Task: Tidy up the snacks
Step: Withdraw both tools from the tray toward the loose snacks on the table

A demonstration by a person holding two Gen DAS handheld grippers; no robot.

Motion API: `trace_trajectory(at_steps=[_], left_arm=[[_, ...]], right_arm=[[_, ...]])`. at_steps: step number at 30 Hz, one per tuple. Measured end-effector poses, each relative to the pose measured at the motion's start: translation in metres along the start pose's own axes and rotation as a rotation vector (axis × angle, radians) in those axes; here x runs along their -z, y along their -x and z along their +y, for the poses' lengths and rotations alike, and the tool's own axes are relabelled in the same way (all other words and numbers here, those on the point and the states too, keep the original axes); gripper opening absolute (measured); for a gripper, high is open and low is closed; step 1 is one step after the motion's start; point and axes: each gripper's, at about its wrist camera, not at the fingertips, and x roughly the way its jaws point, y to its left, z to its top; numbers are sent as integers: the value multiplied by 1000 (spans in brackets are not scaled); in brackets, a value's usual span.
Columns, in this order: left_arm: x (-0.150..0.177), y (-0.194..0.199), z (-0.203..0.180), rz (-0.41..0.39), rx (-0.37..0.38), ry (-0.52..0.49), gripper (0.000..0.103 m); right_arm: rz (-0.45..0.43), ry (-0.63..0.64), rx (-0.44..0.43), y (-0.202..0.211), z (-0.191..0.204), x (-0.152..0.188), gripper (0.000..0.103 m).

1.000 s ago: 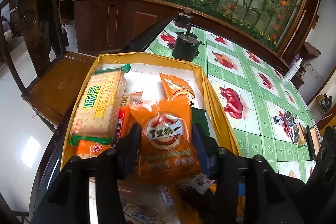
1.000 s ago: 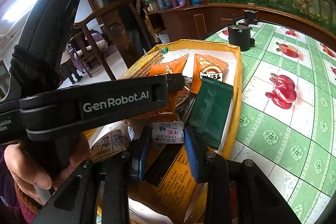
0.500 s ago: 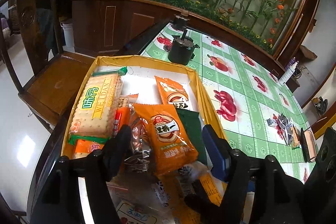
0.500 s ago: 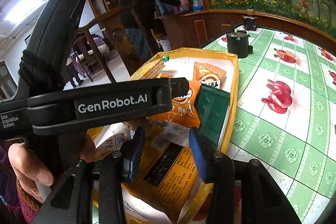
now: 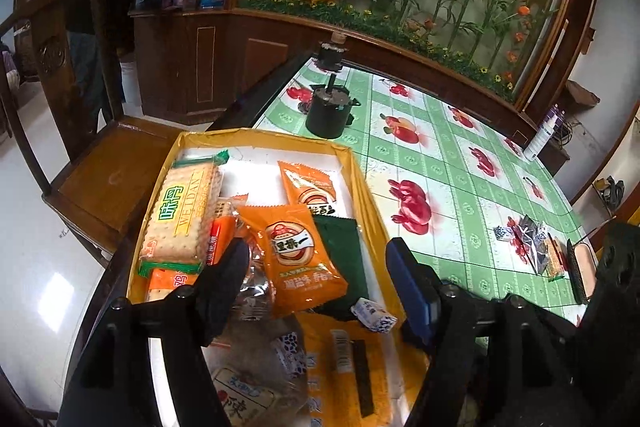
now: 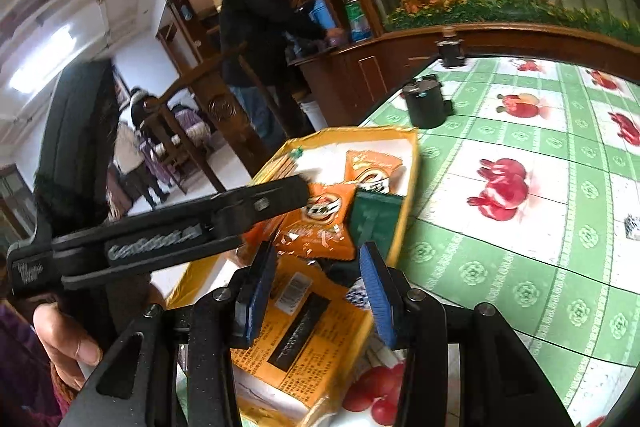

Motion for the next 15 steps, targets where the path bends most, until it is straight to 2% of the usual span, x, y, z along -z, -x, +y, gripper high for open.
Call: trace_trajectory(at_steps=[8,15], left_arm=[[0,16,-34,-5,24,-56,71],[9,24,-79,3,73,-153,74]], right_arm=[[-57,-125,-4,31,-36,-13,49],[-113,-215,45,71,-78,-16,51]])
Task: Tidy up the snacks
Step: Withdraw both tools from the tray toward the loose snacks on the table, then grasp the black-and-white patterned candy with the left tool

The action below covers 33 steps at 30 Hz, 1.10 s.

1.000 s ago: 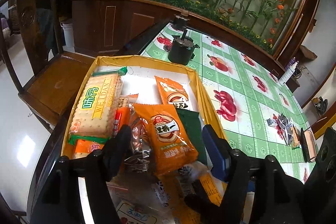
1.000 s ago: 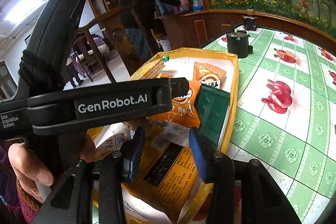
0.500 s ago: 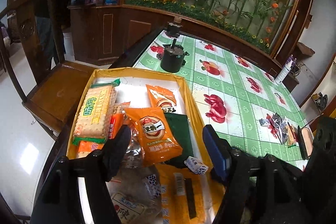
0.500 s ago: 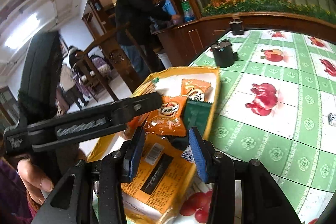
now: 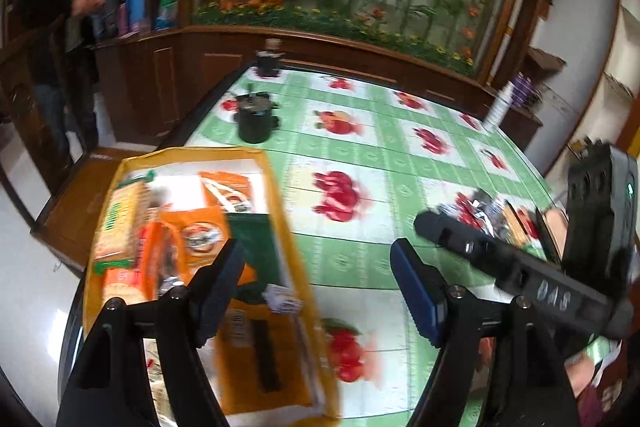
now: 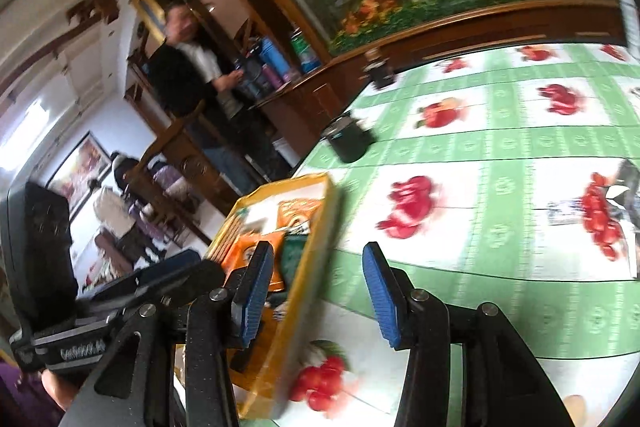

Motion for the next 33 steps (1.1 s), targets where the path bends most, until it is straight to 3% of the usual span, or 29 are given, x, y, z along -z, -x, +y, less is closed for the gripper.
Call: trace_trajectory(at_steps=[11,16,20,24,26,33], left_arm=[[10,-33,-84,94,95,-136,75],[-2,-64,-110,174,145,-106,75],[-23,-98,-144,233,193,-74,74],[-37,-140,-182,271,175,-117,74],[-37,-163,-194,291,124,-149,70],[-33,-213,-191,316,52,-110,70]], right_arm=[[-114,-94,207,85,-92,-17,51],[-178,-120,339,125,-123,-25,50],[-217,-154,371,145,-139,-29,50],[-216,-194,383,150,-151,-29,50],[-215,-197,391,152,-151,-28,50],[-203,-253,356,149,-160,-27,50]])
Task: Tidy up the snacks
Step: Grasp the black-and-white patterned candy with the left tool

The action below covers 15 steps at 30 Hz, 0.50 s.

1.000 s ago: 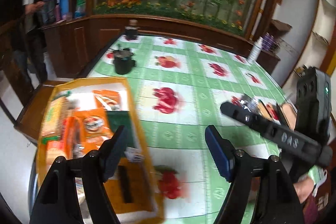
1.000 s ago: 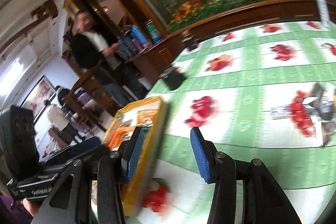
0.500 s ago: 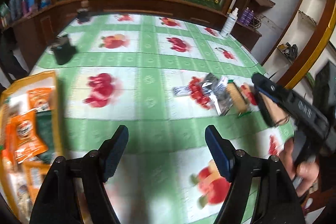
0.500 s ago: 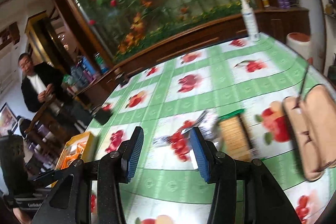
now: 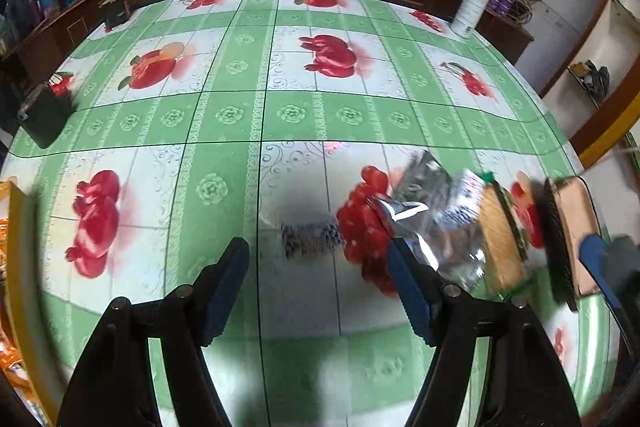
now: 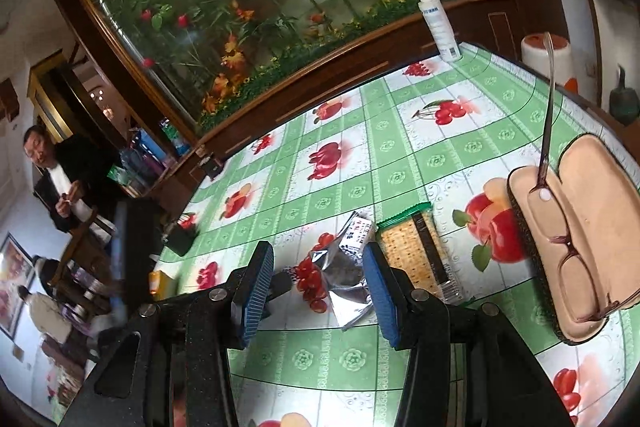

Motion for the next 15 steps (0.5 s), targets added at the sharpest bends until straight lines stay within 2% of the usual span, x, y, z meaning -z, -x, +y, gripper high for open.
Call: trace_trajectory(at_steps=[1,2,3,4,10,15], left_arm=[[0,-6,1,1,-4,3,64],[0,-11,1,8,-13,4,44],[0,-13,0,-7,-35,-6,42],[1,-13,-2,-24,-51,-21,35],[14,-4,4,-56,-60,-26,33],[43,14,26,-72,-51,-23,33]], right_arm=[[2,-8,-6,0,-2,-1,50],[2,-12,-9,0,-2,-1,50],[3,-12,-10,0,-2,-1,50],[1,-11,-8,0,-2,-1,50],[-5,-21,29,-3,-7,-2,50],[30,-20,58,-20,-9,1,49]])
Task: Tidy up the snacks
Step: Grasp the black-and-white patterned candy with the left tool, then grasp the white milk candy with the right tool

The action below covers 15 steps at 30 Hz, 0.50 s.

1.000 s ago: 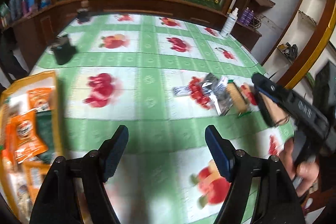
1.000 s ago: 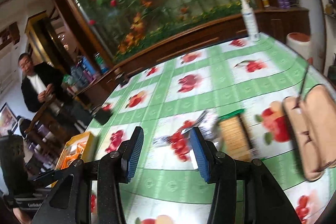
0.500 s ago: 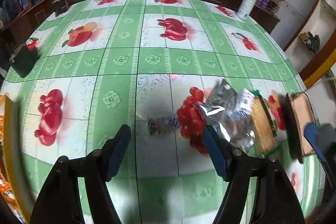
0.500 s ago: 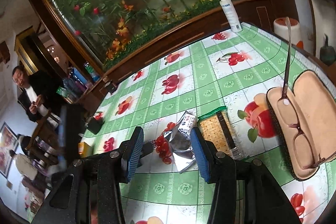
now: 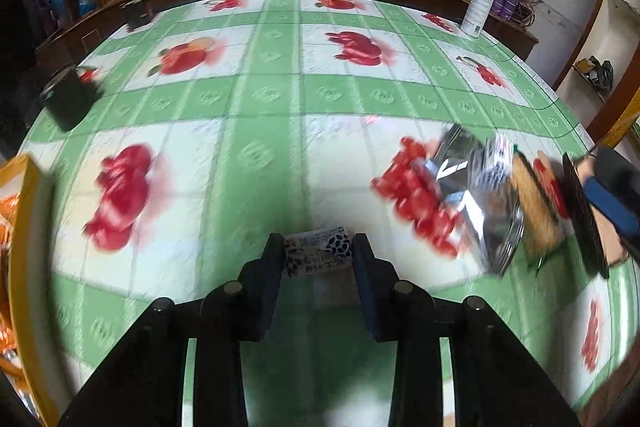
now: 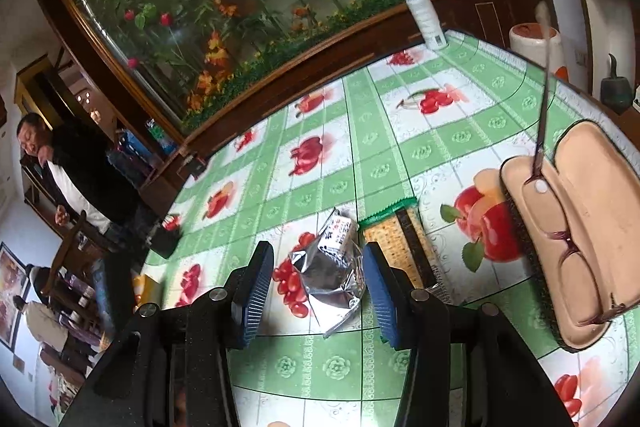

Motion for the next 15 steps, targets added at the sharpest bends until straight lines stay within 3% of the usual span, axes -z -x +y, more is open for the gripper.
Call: trace_trajectory(at_steps=[7,9,15], left_arm=[[8,0,7,-40,-1,-18,33],[7,-2,5,-49,-13,-32,33],[8,-3,3,-71,-39,-48,34]], right_arm=[[59,-10,90,-43,9,-9,45],[86,0,149,-59,12,-13,40],[128,41,204,-91,16,-13,23]])
